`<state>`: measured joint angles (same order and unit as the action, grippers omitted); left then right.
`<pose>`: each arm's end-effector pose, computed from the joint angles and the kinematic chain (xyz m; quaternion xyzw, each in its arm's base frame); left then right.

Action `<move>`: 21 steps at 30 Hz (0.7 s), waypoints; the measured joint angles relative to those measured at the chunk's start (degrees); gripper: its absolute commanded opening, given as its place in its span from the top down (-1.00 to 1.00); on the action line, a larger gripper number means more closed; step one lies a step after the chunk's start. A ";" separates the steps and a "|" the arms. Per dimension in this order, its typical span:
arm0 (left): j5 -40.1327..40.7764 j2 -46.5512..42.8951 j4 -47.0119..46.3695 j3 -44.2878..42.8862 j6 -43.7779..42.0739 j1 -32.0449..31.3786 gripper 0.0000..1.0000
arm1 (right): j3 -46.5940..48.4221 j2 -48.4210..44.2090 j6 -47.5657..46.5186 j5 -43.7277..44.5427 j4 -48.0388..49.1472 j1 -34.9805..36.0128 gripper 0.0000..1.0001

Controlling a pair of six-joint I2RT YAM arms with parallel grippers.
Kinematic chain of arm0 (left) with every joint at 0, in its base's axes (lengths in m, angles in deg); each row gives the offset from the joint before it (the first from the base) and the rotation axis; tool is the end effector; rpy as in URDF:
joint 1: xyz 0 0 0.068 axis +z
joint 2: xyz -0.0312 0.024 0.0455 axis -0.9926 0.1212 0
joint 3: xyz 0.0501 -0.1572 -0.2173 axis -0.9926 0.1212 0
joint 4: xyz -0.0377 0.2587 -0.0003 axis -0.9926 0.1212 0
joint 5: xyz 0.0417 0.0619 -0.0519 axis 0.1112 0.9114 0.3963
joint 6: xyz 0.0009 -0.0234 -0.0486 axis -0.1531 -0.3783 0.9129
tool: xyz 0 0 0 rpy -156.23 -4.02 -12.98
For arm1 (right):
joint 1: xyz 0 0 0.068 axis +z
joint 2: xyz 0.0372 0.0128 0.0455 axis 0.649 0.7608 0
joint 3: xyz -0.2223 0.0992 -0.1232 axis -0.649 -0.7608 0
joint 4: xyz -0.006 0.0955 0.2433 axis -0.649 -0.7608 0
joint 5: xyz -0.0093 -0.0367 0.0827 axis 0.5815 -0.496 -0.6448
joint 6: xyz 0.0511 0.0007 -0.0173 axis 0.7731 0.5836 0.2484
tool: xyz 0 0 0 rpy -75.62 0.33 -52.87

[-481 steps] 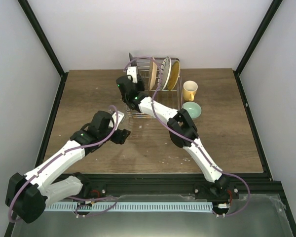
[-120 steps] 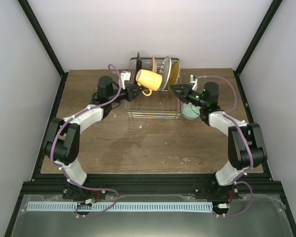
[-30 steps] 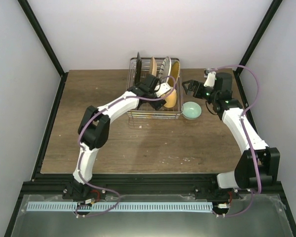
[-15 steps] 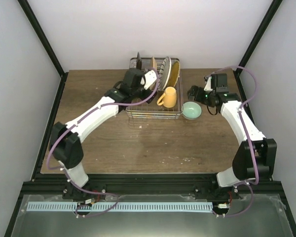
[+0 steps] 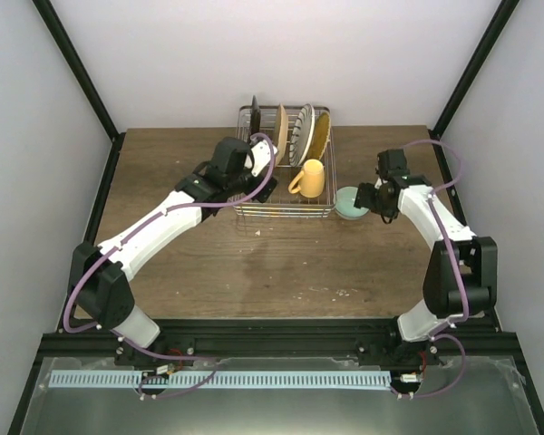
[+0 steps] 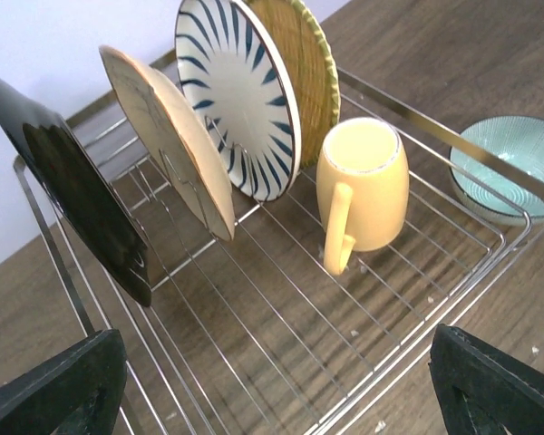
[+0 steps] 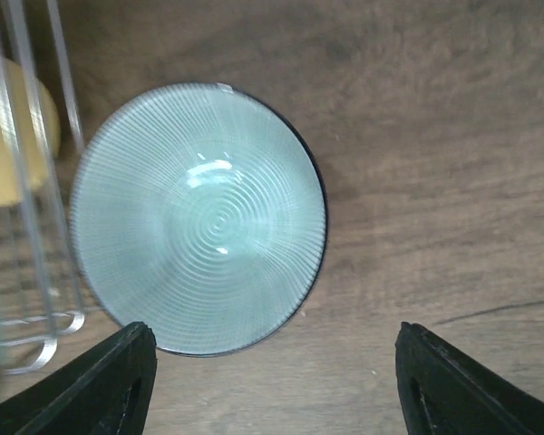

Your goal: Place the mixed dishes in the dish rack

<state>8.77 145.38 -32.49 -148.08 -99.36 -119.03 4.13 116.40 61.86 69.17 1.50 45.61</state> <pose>0.2967 -0.2134 0.3319 0.3531 0.7975 -0.0763 0.4832 0.3157 0.0295 0.2510 0.1250 0.9597 0.0711 0.2413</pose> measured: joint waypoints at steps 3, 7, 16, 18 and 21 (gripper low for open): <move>0.00 0.00 0.61 0.48 0.57 0.02 -0.86 | -3.15 1.38 0.04 0.57 1.44 0.00 -0.33; -0.39 -0.22 0.55 0.50 1.33 0.02 -0.86 | -6.29 3.56 0.24 1.20 3.48 0.00 -0.17; -0.35 -0.39 0.31 0.50 1.57 0.39 -0.86 | -5.49 9.92 0.52 1.42 9.92 0.00 -0.07; -0.33 -0.39 0.28 0.50 1.55 0.55 -0.86 | -4.76 11.15 0.39 1.46 10.91 0.00 0.08; -0.33 -0.39 0.31 0.50 1.55 0.72 -0.86 | -4.31 12.44 0.28 1.44 12.46 0.00 0.32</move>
<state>8.44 144.99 -32.18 -147.58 -97.81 -118.31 -0.18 128.84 62.15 70.61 13.95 45.61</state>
